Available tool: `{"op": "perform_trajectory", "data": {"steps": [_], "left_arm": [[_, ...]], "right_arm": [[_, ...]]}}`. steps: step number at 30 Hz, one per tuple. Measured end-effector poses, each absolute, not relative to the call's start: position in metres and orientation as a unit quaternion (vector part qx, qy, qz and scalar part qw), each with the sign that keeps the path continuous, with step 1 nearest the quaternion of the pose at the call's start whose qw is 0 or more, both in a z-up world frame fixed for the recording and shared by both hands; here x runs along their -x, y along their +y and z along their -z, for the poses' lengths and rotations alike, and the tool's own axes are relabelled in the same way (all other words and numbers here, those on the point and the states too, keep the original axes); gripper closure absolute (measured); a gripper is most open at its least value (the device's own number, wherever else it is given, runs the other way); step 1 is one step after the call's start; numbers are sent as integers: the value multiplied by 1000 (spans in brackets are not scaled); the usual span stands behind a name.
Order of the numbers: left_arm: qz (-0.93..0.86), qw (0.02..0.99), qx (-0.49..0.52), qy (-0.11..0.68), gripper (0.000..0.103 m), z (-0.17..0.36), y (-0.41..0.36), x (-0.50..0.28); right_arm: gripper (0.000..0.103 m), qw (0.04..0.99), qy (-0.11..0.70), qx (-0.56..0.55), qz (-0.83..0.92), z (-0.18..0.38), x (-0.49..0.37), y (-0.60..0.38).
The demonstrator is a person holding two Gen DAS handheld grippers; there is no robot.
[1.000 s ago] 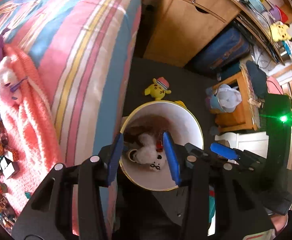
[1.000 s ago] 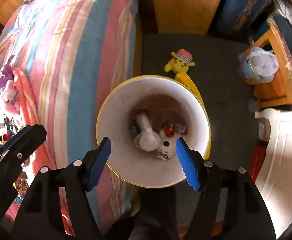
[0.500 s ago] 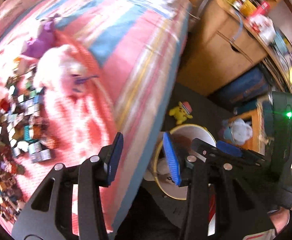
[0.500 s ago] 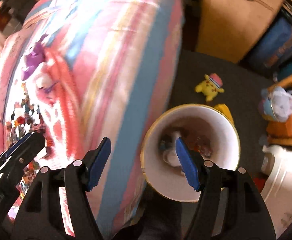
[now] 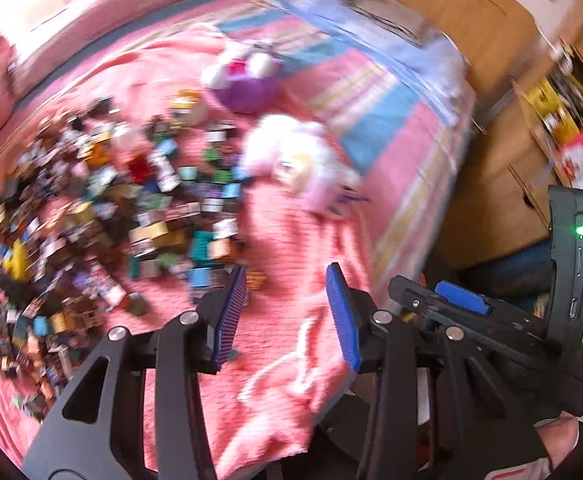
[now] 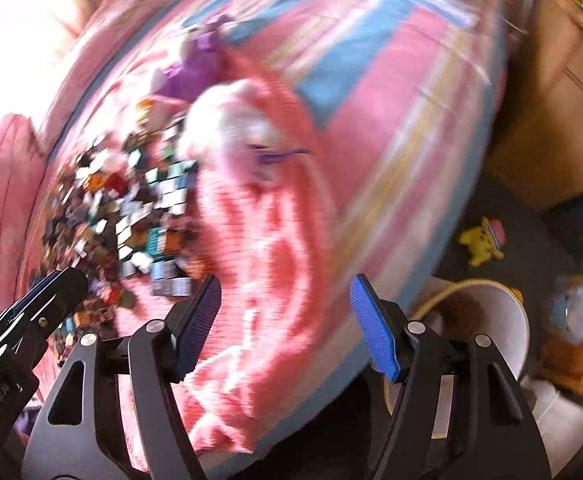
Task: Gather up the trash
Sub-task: 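Move both grippers back over the toy pile on the bed, then lower both open grippers toward the toy pile on the pink blanket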
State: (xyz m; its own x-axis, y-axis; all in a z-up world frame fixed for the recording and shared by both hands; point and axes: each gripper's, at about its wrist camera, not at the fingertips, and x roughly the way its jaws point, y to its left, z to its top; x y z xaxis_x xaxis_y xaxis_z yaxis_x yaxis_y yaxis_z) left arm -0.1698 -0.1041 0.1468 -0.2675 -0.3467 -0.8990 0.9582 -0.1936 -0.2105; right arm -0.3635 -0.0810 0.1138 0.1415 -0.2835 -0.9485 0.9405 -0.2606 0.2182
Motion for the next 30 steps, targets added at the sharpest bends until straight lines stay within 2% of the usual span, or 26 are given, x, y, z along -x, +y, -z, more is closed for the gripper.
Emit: {"op": "perform_trajectory", "data": {"steps": [13, 30], "left_arm": [[590, 587, -288, 473, 60, -151, -71, 38], [460, 687, -188, 530, 57, -152, 31, -102]], "right_arm": [[36, 614, 381, -482, 495, -120, 236, -106], [34, 691, 466, -404, 377, -125, 80, -73]]}}
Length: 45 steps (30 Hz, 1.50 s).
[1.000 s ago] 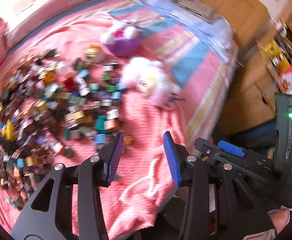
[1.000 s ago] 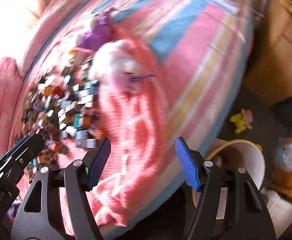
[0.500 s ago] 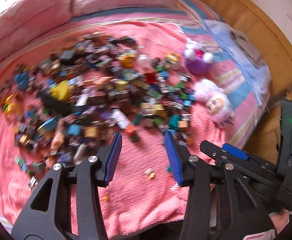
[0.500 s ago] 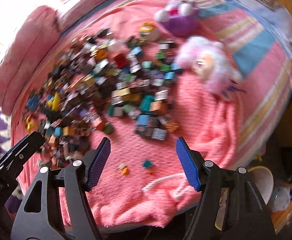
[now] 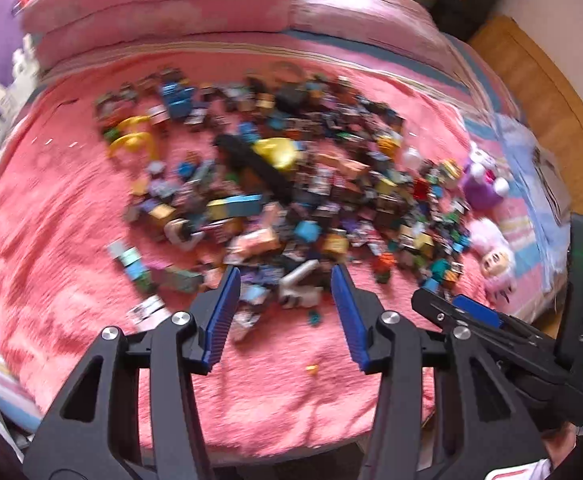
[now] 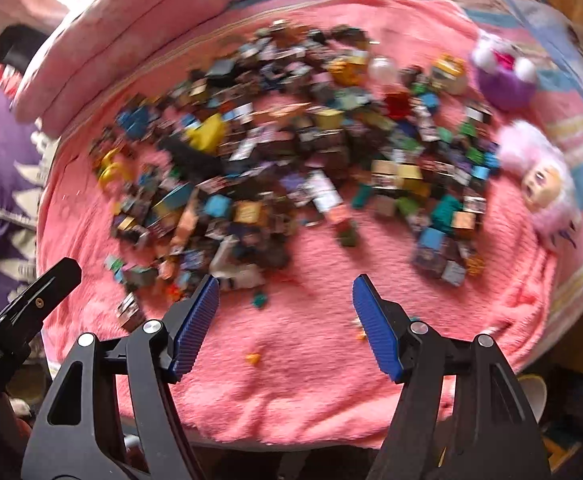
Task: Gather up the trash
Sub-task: 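Lower both open grippers toward the toy pile on the pink blanket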
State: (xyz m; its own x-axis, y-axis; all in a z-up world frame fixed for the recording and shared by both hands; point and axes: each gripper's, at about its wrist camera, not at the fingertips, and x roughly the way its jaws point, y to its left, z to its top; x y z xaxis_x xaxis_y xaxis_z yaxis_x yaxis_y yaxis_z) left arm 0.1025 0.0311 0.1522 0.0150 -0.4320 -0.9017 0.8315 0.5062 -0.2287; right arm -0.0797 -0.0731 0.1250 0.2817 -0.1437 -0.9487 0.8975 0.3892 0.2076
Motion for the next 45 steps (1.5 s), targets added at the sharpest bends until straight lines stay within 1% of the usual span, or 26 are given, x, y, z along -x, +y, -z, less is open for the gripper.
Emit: {"op": "perform_trajectory", "data": {"steps": [10, 14, 17, 24, 30, 33, 40, 45], "left_arm": [[401, 705, -145, 567, 56, -136, 100, -171], [394, 708, -141, 569, 55, -132, 116, -189], [392, 711, -147, 566, 52, -129, 125, -202], [391, 711, -161, 561, 52, -121, 136, -230], [395, 699, -169, 571, 49, -105, 121, -243], [410, 688, -181, 570, 48, -97, 102, -243], [449, 666, -228, 551, 33, -86, 54, -230], [455, 649, -252, 555, 31, -68, 30, -226]], "right_arm": [[34, 705, 507, -366, 335, -120, 2, -29], [34, 704, 518, -355, 332, -115, -20, -14], [34, 700, 524, -354, 333, -109, -34, -5], [34, 695, 527, -351, 340, -100, -61, 8], [34, 689, 529, -344, 356, -93, -68, 2], [30, 682, 527, -348, 369, -88, -64, -8], [24, 645, 519, -383, 409, -70, -45, -40], [21, 626, 530, -394, 415, -56, -41, -57]]}}
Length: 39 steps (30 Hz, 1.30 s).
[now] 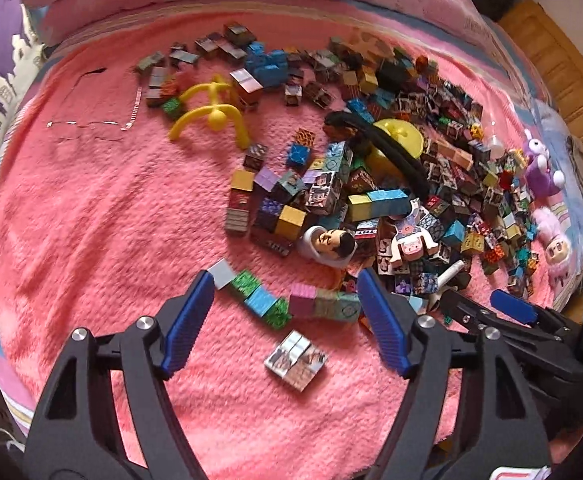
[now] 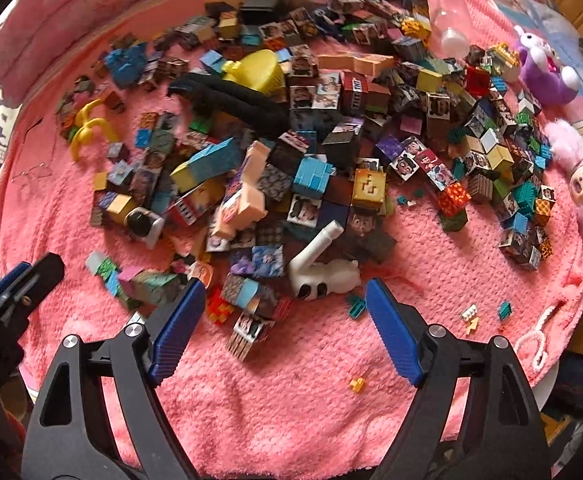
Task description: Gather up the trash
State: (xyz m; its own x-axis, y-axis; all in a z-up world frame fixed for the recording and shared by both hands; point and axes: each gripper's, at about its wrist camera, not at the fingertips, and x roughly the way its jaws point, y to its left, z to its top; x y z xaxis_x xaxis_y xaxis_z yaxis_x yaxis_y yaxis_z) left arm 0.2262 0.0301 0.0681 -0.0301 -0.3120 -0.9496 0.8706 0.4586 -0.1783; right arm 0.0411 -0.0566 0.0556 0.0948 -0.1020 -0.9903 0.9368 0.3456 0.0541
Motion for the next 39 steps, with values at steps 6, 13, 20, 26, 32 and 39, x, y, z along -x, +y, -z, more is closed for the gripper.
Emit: {"op": "perform_trajectory", "data": {"steps": [6, 13, 20, 26, 32, 39], "left_arm": [[436, 640, -281, 567, 24, -42, 7, -228], [426, 633, -304, 570, 18, -23, -18, -231], [421, 627, -316, 575, 17, -6, -37, -232], [408, 624, -313, 588, 14, 4, -53, -235], [397, 621, -304, 604, 14, 15, -64, -237], [401, 611, -301, 612, 14, 24, -66, -231]], "right_arm": [[17, 615, 543, -387, 420, -43, -51, -76], [14, 595, 560, -398, 417, -21, -67, -97], [8, 576, 568, -406, 424, 3, -69, -113], [3, 561, 571, -418, 429, 15, -74, -131], [3, 563, 579, -417, 418, 27, -82, -150], [3, 574, 575, -414, 412, 35, -77, -156]]}}
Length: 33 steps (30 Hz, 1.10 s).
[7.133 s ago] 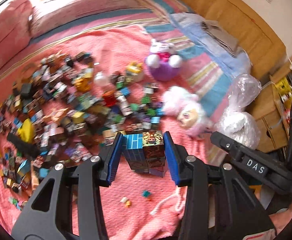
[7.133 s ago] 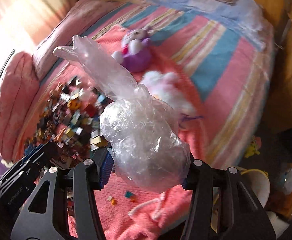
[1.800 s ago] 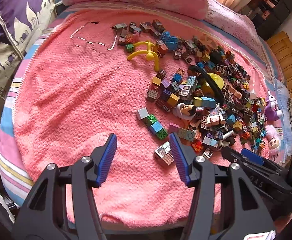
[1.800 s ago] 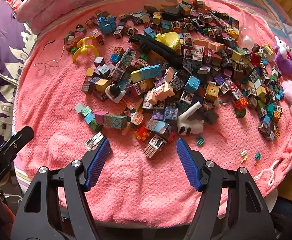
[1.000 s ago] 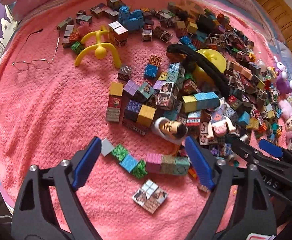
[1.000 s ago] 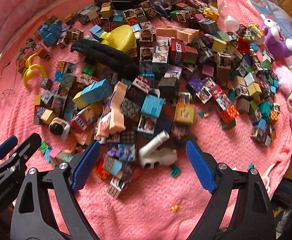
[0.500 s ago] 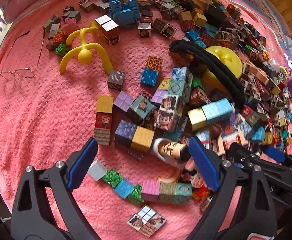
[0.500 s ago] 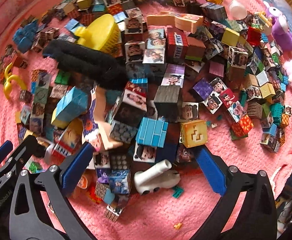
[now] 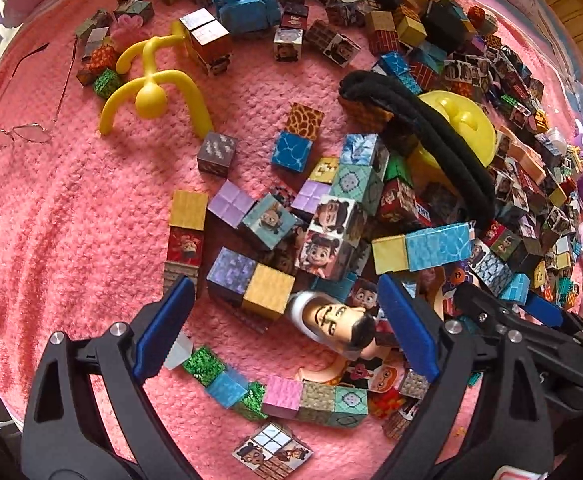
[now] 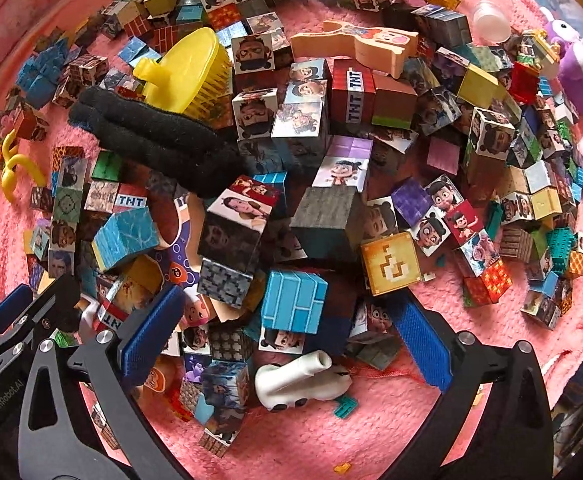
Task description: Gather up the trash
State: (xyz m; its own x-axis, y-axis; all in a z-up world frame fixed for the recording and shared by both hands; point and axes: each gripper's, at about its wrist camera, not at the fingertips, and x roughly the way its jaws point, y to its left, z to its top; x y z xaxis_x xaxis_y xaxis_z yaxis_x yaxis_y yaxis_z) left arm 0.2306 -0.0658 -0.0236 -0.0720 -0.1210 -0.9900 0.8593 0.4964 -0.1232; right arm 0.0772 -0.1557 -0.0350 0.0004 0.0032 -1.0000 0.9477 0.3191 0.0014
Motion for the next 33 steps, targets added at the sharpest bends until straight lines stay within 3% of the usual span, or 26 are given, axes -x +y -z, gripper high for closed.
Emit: {"op": "perform_trajectory", "data": {"steps": [12, 15, 33], "left_arm": [[415, 594, -330, 605, 14, 29, -47, -209], [410, 581, -361, 603, 14, 36, -37, -197], [421, 598, -342, 590, 14, 15, 40, -180]], "right_arm": [[5, 562, 586, -423, 401, 50, -53, -120], [10, 554, 620, -396, 390, 59, -59, -106], [13, 566, 615, -387, 390, 61, -57, -41]]}}
